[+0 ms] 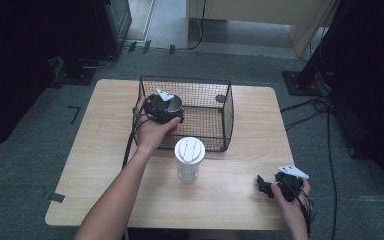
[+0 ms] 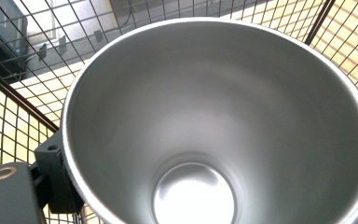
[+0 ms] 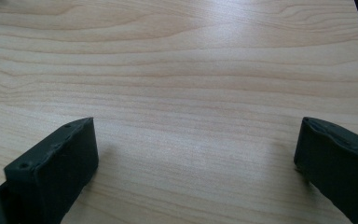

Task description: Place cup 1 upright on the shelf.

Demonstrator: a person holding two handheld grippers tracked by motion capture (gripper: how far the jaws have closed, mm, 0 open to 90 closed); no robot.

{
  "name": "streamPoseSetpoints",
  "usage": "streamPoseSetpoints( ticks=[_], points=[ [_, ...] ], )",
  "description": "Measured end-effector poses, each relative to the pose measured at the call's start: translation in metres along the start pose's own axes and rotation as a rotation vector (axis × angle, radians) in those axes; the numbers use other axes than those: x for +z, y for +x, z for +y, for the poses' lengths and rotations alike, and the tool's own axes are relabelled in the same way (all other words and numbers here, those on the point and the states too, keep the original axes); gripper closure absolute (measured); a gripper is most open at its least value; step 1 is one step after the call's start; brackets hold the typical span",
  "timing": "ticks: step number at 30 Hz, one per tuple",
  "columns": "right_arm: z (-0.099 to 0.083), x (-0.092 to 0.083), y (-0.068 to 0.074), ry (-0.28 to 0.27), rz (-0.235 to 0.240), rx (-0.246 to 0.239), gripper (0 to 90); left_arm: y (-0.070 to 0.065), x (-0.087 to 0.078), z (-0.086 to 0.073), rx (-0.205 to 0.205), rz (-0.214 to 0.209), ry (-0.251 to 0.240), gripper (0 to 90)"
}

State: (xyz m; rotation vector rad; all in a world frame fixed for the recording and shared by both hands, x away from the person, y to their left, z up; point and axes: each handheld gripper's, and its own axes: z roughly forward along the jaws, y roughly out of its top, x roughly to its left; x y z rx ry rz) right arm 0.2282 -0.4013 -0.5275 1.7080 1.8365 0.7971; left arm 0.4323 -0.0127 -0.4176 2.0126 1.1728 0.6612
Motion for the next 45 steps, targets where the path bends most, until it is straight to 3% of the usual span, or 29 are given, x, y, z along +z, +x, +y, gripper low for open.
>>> streamPoseSetpoints(
  ticks=[8, 12, 19, 23, 25, 32, 35, 40, 45],
  points=[
    [0.000, 0.000, 0.000, 0.000, 0.000, 0.000, 0.0, 0.002, 0.003, 0.001, -0.007, -0.004, 0.048, 7.8],
    [0.000, 0.000, 0.000, 0.000, 0.000, 0.000, 0.0, 0.002, 0.007, 0.002, -0.006, 0.029, 0.089, 7.8],
    [0.000, 0.000, 0.000, 0.000, 0.000, -0.001, 0.0, 0.004, 0.007, 0.004, -0.026, 0.033, 0.115, 7.7],
    [0.000, 0.000, 0.000, 0.000, 0.000, -0.001, 0.0, 0.002, 0.003, 0.005, -0.005, 0.046, 0.146, 6.7],
    [0.000, 0.000, 0.000, 0.000, 0.001, -0.001, 0.0, 0.003, 0.002, 0.005, -0.014, 0.039, 0.151, 3.9],
    [0.000, 0.000, 0.000, 0.001, 0.000, 0.000, 0.0, 0.002, -0.006, 0.007, -0.010, 0.047, 0.145, 2.5],
    [0.000, 0.000, 0.000, 0.000, 0.000, 0.000, 0.0, 0.003, -0.010, 0.009, -0.025, 0.033, 0.119, 2.5],
    [0.000, 0.000, 0.000, 0.000, 0.000, -0.001, 0.0, 0.000, -0.019, 0.009, -0.016, 0.007, 0.094, 1.9],
    [0.000, 0.000, 0.000, 0.001, 0.000, 0.000, 0.0, 0.001, -0.033, 0.012, -0.027, 0.004, 0.045, 1.9]
  ],
)
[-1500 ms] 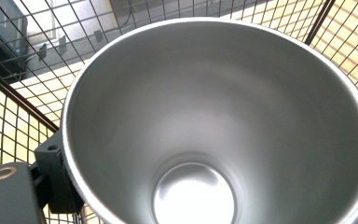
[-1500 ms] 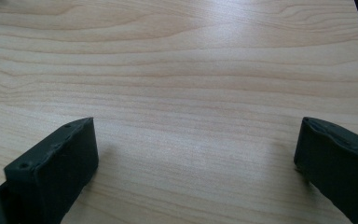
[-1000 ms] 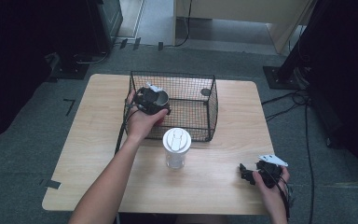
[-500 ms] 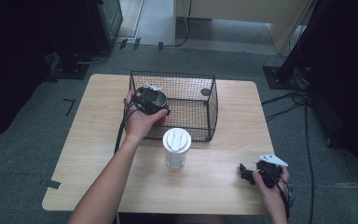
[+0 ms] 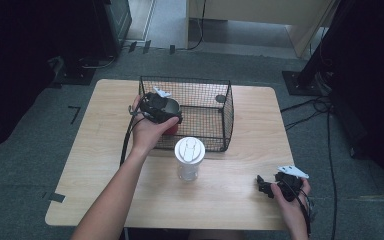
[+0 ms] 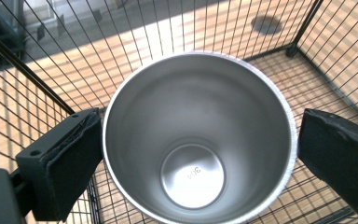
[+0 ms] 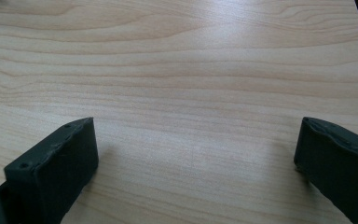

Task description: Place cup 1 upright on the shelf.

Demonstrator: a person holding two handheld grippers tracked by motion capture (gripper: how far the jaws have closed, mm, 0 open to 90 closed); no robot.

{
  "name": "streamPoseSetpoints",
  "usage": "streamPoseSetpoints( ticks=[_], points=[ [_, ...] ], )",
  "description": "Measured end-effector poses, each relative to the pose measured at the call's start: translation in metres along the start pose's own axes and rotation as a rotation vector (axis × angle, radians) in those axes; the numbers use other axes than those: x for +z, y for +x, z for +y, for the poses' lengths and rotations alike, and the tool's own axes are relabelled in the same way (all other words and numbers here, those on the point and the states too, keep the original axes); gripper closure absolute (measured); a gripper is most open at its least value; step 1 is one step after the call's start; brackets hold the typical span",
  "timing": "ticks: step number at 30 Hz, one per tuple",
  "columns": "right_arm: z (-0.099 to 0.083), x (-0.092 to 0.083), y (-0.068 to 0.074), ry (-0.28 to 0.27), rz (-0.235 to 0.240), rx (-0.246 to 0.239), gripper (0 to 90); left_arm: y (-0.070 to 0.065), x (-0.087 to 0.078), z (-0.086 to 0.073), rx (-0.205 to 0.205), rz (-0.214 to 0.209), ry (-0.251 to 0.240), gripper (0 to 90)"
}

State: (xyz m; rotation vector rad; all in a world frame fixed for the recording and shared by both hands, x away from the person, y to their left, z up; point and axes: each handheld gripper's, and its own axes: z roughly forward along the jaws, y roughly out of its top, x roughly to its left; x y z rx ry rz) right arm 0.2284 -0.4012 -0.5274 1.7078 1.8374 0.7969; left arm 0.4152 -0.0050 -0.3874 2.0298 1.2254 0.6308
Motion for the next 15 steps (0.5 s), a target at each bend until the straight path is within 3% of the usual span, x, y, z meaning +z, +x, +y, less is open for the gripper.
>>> streamPoseSetpoints(
  ticks=[7, 15],
  points=[
    [0.000, 0.000, 0.000, 0.000, 0.000, 0.000, 0.0, 0.006, -0.018, 0.001, -0.010, 0.008, -0.064, 2.0],
    [0.000, 0.000, 0.000, 0.000, 0.001, 0.000, 0.0, 0.011, -0.041, -0.004, -0.019, -0.013, -0.145, 1.9]
  ],
)
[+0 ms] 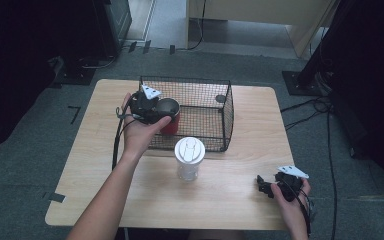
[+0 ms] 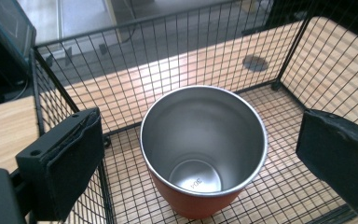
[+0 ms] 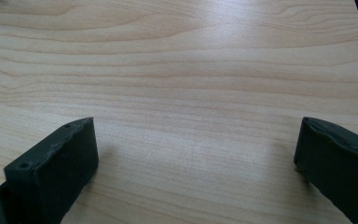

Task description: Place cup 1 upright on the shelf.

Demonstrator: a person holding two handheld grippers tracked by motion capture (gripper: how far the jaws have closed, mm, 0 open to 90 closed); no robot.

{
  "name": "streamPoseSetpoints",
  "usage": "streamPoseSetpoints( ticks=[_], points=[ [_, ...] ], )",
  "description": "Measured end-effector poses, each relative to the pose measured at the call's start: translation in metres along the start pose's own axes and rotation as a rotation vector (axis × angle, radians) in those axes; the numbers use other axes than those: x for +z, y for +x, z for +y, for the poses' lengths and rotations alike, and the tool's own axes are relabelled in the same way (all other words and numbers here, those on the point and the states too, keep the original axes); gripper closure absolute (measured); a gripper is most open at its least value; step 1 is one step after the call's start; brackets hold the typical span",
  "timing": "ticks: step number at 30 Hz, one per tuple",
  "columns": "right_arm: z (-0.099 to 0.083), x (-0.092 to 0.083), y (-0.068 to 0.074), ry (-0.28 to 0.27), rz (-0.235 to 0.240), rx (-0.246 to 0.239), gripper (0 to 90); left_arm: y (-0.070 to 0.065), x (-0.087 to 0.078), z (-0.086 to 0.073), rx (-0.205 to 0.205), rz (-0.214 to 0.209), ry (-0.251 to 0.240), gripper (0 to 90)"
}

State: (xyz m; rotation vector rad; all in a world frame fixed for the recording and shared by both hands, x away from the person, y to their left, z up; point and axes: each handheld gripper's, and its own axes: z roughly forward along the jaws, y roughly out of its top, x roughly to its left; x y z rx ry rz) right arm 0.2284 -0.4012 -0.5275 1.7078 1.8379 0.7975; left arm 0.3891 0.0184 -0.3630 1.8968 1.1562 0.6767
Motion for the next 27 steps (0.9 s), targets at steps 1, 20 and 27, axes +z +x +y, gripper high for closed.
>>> streamPoseSetpoints(
  ticks=[1, 20, 27],
  points=[
    [0.000, 0.000, 0.000, 0.000, -0.001, 0.000, 0.0, 0.001, -0.002, 0.000, -0.002, 0.000, -0.009, 1.9],
    [0.000, 0.000, 0.000, -0.001, -0.001, 0.000, 0.0, 0.026, -0.045, -0.035, -0.058, 0.017, -0.129, 2.0],
    [0.000, 0.000, 0.000, 0.000, 0.000, 0.002, 0.0, 0.036, -0.057, -0.057, -0.079, 0.030, -0.126, 2.0]
  ],
)
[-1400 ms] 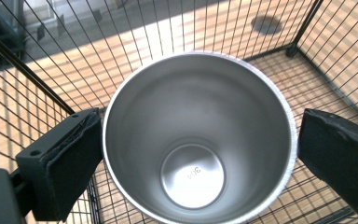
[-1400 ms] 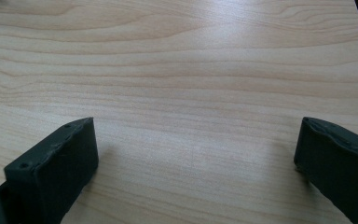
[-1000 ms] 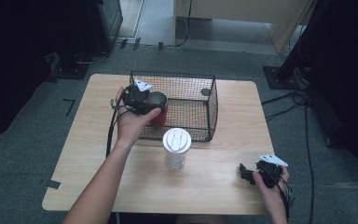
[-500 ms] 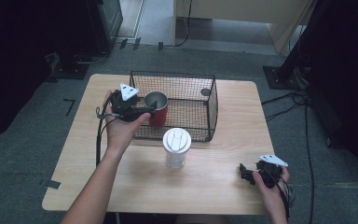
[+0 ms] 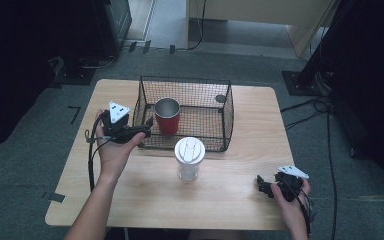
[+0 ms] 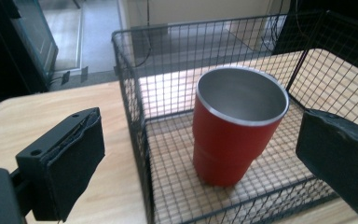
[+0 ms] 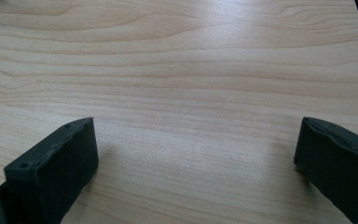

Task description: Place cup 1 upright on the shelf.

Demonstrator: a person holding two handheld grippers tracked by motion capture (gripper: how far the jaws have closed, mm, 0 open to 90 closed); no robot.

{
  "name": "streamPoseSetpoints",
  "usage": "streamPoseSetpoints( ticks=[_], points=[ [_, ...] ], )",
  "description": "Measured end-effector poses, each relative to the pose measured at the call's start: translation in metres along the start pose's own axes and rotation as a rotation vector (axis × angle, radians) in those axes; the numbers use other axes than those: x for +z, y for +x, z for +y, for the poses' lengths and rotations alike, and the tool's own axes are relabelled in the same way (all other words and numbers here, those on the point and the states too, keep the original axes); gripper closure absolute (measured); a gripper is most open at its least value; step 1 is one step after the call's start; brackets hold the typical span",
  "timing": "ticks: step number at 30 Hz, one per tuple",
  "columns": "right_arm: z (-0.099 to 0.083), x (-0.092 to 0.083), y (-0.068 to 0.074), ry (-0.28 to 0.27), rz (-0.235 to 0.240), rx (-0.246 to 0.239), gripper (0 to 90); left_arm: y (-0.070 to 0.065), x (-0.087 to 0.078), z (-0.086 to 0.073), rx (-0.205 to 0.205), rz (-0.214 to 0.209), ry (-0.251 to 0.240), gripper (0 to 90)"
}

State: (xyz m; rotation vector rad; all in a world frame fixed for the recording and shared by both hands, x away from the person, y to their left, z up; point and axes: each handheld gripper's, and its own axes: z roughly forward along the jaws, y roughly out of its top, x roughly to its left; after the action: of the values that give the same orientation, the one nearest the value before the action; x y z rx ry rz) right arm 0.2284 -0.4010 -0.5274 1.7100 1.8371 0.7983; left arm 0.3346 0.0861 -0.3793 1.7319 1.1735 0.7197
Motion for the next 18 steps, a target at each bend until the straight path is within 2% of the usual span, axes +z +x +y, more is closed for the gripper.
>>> streamPoseSetpoints(
  ticks=[7, 13, 18],
  points=[
    [0.000, 0.000, 0.000, -0.001, 0.000, -0.002, 0.0, 0.010, -0.011, -0.023, -0.018, 0.007, 0.007, 1.9],
    [0.000, 0.000, 0.000, -0.001, -0.001, -0.001, 0.0, 0.017, -0.020, -0.042, -0.022, 0.035, 0.023, 2.0],
    [0.000, 0.000, 0.000, 0.000, -0.001, -0.001, 0.0, 0.025, -0.026, -0.060, -0.047, 0.038, 0.035, 2.0]
  ],
)
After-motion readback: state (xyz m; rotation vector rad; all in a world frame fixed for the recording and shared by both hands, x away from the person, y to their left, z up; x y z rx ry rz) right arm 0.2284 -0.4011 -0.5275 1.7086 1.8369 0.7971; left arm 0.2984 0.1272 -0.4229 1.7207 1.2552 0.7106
